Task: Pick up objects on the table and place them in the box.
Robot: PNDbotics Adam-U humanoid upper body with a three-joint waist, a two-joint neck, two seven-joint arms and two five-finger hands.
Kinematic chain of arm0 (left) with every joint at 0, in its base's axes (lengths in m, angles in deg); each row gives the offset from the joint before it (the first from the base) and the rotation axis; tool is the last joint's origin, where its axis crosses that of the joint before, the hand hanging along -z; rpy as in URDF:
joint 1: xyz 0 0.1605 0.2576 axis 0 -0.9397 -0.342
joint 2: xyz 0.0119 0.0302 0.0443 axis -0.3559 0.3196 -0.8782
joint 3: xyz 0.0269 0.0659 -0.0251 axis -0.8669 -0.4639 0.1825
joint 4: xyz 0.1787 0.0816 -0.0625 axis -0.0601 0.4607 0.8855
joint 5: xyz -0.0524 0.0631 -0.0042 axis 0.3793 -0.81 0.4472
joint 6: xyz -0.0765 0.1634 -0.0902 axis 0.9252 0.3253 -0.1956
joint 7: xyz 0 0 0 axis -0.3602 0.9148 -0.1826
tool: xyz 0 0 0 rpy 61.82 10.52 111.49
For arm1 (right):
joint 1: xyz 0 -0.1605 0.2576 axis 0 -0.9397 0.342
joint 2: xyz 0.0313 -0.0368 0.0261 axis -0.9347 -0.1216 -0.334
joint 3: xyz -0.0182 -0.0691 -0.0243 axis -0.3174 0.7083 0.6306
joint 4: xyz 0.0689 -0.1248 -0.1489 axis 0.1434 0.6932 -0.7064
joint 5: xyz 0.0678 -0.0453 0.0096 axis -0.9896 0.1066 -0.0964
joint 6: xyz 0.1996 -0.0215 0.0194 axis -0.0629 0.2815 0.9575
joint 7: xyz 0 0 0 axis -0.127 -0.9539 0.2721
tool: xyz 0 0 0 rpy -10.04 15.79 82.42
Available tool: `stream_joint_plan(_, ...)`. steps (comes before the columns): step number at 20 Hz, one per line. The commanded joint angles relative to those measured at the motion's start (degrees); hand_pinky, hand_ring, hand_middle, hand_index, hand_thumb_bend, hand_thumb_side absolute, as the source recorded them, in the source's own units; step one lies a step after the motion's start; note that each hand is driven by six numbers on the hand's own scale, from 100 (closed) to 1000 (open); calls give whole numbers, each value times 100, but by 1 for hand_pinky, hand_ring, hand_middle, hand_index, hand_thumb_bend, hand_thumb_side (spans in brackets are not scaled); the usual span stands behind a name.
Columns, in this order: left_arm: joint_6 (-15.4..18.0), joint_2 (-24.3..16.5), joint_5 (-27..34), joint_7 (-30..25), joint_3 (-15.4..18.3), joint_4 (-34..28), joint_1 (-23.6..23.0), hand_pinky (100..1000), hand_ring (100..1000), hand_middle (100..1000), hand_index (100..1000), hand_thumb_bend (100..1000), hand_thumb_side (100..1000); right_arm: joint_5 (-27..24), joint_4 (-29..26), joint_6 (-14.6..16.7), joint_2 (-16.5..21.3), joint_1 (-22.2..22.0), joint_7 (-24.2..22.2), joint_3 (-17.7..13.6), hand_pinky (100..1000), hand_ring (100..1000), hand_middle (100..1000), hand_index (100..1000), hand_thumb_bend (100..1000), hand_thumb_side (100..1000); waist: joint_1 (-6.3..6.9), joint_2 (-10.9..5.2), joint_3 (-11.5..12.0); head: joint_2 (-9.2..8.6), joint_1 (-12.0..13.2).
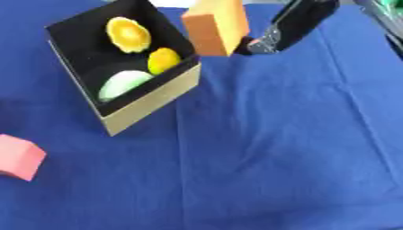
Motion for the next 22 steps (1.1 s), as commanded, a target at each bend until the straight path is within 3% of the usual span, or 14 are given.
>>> stream_joint_plan(1,28,-210,21,-44,-6,-88,128,790,789,761,897,218,810,267,387,-82,-299,397,-27,-70,802,719,602,666,396,100,10,-80,54,-131,-121)
stream_joint_plan(6,45,-231,11,-26,19,-88,163,788,788,760,896,220,809,725,1133,-121,-997,909,-60,41,802,720,603,666,398,100,-78,-15,143,-216,-134)
stream_joint_plan(13,29,-211,13,-23,3,-88,217,786,787,759,895,222,810,1258,2077,351,-1433,1108,128,73,811,749,649,714,428,100,-153,41,201,-254,-167)
stream_joint_plan(22,39,-184,35,-13,3,-88,272,785,787,759,894,225,806,1843,2875,1025,-1802,1040,82,250,834,808,742,791,487,100,-128,58,248,-244,-246)
